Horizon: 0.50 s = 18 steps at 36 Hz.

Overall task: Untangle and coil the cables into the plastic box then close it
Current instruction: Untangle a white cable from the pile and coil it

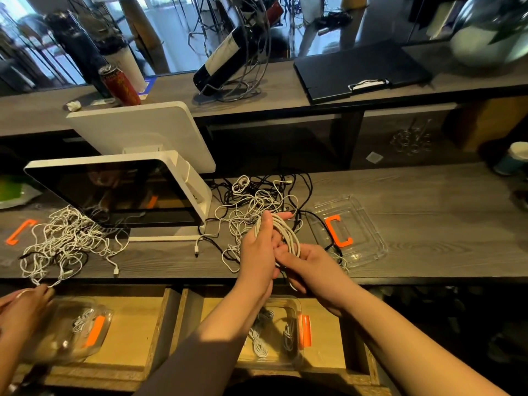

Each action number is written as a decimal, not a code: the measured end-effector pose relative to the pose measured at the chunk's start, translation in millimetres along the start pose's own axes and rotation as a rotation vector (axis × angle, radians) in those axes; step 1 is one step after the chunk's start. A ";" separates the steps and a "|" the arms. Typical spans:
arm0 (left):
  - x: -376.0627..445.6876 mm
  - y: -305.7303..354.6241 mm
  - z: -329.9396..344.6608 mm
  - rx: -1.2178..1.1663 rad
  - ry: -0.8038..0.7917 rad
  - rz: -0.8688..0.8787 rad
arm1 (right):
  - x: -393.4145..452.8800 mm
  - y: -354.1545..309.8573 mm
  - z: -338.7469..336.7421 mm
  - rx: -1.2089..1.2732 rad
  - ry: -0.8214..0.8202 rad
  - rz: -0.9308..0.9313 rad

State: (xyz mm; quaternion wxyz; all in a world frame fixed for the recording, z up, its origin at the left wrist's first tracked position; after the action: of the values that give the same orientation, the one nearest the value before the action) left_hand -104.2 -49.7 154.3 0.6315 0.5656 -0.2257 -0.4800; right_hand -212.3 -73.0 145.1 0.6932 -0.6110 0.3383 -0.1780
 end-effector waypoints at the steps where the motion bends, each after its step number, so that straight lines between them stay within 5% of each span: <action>1: -0.3 0.0 -0.3 -0.012 0.002 0.004 | -0.1 -1.0 0.2 0.012 -0.007 -0.001; 7: -0.3 3.5 -3.4 -0.044 -0.025 -0.025 | 0.2 -0.7 -5.0 0.015 -0.035 -0.007; 15: 10.2 16.0 -13.2 -0.371 -0.164 -0.245 | 3.7 -1.2 -24.5 -0.038 -0.130 0.005; 18: 11.0 12.9 -18.1 -0.132 -0.159 -0.225 | 6.7 -1.7 -29.7 -0.121 -0.139 0.006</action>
State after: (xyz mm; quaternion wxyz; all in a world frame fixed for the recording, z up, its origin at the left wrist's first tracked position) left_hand -79.9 -51.4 158.8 0.5896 0.5048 -0.1781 -0.6048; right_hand -227.6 -99.3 144.3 0.6772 -0.6617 0.3015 -0.1122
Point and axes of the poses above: each hand's wrist, its own x-axis towards the middle knuckle, its own z-axis out of the palm, y = z × x, the point moved 3 cm from there along x, towards the middle knuckle, and after that the axes turned 9 degrees about -x, right-handed, at the moved point
